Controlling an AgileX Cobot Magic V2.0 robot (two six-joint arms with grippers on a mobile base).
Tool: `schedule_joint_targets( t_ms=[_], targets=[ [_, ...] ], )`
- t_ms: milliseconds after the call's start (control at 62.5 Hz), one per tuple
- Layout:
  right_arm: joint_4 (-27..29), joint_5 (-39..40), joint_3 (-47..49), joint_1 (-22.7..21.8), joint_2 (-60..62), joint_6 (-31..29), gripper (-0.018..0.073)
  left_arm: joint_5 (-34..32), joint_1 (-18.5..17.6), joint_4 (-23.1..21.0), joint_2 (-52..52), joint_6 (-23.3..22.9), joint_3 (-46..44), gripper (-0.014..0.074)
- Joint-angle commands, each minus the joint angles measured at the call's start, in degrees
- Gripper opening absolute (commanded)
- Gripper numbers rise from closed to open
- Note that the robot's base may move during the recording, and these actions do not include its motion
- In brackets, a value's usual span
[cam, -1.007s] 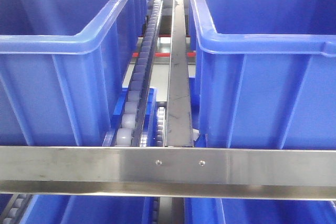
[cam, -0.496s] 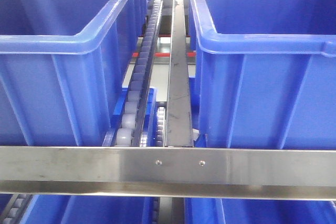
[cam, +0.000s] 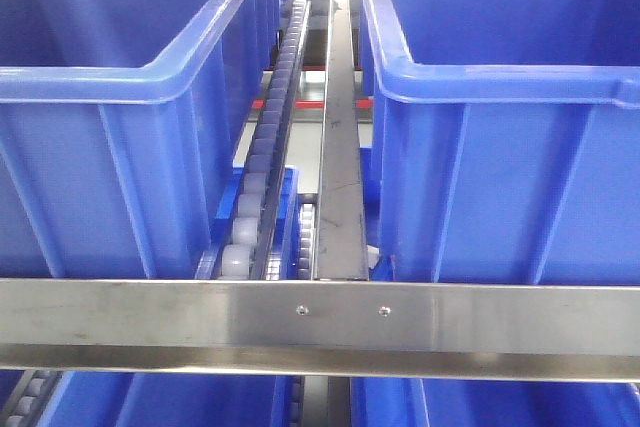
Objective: Pick and sort blue part to right shelf
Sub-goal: 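Lower both held parts into the blue bins on the shelf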
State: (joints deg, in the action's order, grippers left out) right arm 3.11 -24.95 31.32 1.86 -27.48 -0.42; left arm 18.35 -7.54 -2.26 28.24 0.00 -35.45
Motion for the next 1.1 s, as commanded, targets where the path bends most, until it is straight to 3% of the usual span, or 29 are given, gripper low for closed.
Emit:
schedule_joint_targets(
  t_ms=[0,272,448,656,767,975,1087],
  targets=[
    [0.17,6.66,1.69,-0.25,-0.43,-0.43,0.0382,-5.10,-0.13,-0.53,0.22,0.00,-1.70,0.0279],
    [2.16,7.89,2.08,-0.25,-0.46,-0.43,0.0382,-5.10,-0.23,-0.53,0.58,0.00,-1.82,0.0279],
    [2.59,10.84,3.54,-0.25,-2.61,-0.43,0.0382,-5.75,-3.01,-0.53,5.42,0.00,-4.38,0.0279],
    [2.64,17.46,6.02,-0.25,-12.32,-0.43,0.0382,-14.43,-7.09,1.25,14.07,0.00,-5.86,0.0279],
    [2.64,22.55,6.93,-0.25,-18.07,-0.43,0.0382,-17.50,-7.21,1.25,18.36,0.00,-5.86,0.0280],
    [2.64,24.19,9.64,-0.25,-26.00,-0.43,0.0384,-22.63,-7.21,1.25,24.75,0.00,-5.86,0.0290],
    [2.64,26.04,10.95,-0.25,-27.84,-0.43,0.0422,-23.13,-7.21,1.25,26.79,0.00,-6.41,0.0368]
  ],
)
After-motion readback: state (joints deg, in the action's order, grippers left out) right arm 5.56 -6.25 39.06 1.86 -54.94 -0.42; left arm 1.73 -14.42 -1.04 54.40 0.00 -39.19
